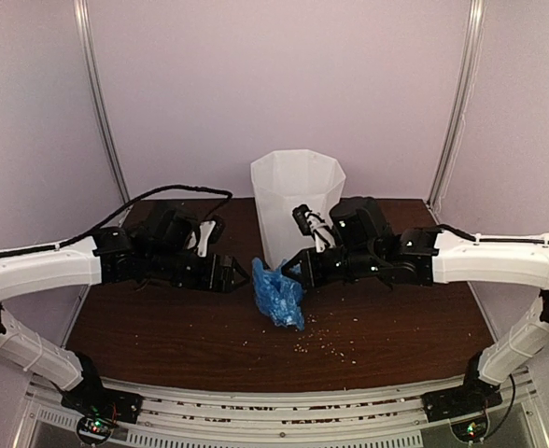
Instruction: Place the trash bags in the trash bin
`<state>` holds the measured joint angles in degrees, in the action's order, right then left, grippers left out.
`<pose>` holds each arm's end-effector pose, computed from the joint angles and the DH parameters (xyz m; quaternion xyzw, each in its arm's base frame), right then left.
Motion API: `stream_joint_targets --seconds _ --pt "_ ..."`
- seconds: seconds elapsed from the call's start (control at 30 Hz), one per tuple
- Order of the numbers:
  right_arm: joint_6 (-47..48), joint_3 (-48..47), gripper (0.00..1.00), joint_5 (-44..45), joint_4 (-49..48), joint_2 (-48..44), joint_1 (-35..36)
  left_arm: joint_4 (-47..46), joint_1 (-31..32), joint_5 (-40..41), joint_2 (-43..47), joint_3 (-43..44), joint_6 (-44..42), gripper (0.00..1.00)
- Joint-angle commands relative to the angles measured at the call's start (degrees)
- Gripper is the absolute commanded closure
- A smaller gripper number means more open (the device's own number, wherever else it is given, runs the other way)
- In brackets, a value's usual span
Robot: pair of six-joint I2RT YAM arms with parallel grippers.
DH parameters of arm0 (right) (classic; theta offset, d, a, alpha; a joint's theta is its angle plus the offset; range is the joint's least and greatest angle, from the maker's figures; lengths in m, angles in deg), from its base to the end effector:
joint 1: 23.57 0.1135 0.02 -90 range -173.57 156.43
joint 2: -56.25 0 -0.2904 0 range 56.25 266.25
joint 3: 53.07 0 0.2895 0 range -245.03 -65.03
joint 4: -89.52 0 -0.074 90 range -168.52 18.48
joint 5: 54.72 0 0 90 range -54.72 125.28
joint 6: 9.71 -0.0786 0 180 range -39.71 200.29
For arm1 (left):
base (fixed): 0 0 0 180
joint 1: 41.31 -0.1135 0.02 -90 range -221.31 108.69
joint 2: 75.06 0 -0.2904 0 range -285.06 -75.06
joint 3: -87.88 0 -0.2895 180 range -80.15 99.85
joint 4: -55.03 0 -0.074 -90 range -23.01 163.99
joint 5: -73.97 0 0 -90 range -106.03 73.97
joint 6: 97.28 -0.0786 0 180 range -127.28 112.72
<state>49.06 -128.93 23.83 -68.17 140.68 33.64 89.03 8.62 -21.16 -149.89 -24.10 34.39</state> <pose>0.2077 0.3512 0.2819 -0.2425 0.8323 0.4045 0.2913 0.2178 -0.2699 0.2599 0.0840 0.9047 -0.3264 0.2607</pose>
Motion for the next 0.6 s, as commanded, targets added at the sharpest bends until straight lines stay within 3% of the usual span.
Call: stream_joint_targets --seconds 0.0,0.27,0.57 --pt "1.77 2.03 1.00 0.29 -1.65 1.24 0.39 -7.89 -4.10 -6.49 -2.58 -0.98 3.13 0.16" --pt "3.64 4.20 1.00 -1.50 -0.44 3.43 0.53 -17.73 -7.74 -19.30 -13.38 -3.21 5.86 0.18" --pt "0.41 5.70 1.00 -2.03 -3.21 4.21 0.47 -20.81 -7.74 -20.65 -18.59 -5.72 6.96 0.19"
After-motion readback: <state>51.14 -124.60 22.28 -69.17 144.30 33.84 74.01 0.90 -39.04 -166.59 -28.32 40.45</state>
